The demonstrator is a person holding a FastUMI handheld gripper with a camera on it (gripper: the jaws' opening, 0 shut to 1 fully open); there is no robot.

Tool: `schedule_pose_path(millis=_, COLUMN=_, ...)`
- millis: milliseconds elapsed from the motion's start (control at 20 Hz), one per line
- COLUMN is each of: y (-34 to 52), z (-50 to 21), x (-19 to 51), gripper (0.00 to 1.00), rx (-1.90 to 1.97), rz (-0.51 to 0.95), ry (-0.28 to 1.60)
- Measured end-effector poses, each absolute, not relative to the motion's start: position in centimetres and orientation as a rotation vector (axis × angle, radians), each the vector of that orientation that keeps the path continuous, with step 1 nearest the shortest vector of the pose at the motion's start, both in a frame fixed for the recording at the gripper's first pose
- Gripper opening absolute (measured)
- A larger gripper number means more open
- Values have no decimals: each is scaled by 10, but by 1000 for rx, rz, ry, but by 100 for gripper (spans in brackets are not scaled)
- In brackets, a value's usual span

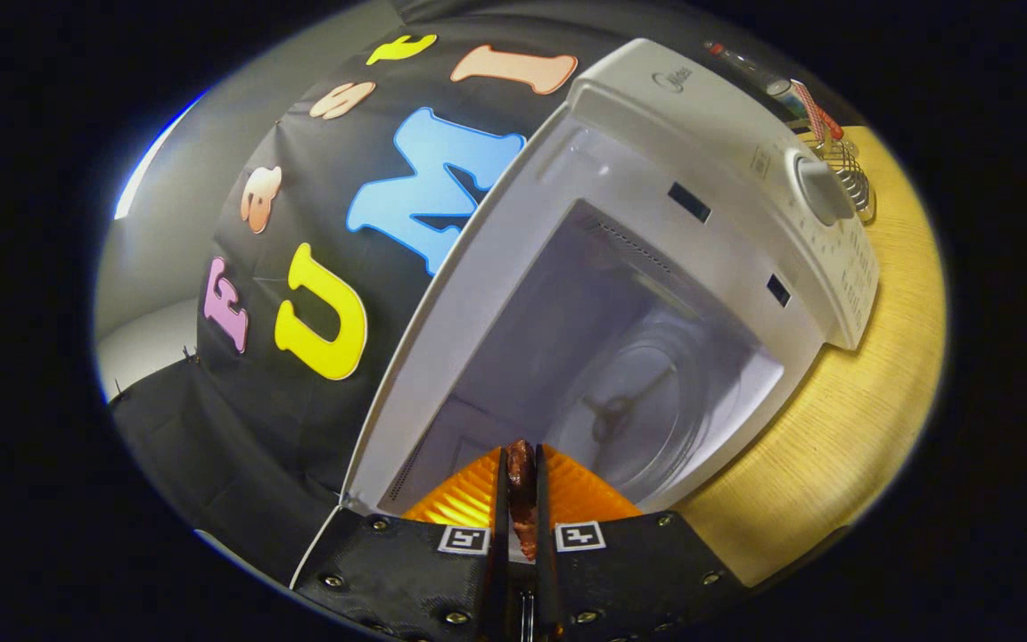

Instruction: Open the microwave, put the food inside, and close the microwave door.

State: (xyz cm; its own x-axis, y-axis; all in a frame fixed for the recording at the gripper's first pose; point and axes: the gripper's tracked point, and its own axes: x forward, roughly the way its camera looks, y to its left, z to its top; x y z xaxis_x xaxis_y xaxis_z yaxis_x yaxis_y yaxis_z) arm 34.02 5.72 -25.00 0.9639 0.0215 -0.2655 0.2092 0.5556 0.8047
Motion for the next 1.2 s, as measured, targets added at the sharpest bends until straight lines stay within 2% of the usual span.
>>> schedule_pose_path(millis=500, y=46, z=-273, x=386, gripper=12, rx=873, rz=-182, ry=236)
schedule_pose_path(millis=600, y=43, z=-274, x=385, gripper=16, rx=849, rz=-182, ry=228)
schedule_pose_path(millis=700, y=47, z=-271, x=383, gripper=31, rx=852, rz=-159, ry=222)
schedule_pose_path(millis=750, y=47, z=-267, x=384, gripper=47, rx=854, rz=-144, ry=213)
schedule_pose_path(millis=800, y=47, z=-266, x=384, gripper=52, rx=849, rz=-152, ry=210)
schedule_pose_path(millis=900, y=41, z=-265, x=382, gripper=73, rx=812, rz=-188, ry=207)
schedule_pose_path(millis=1050, y=33, z=-259, x=377, gripper=83, rx=706, rz=-236, ry=180)
schedule_pose_path(millis=1150, y=21, z=-251, x=372, gripper=96, rx=595, rz=-280, ry=139)
schedule_pose_path(millis=1200, y=18, z=-246, x=370, gripper=96, rx=550, rz=-284, ry=122)
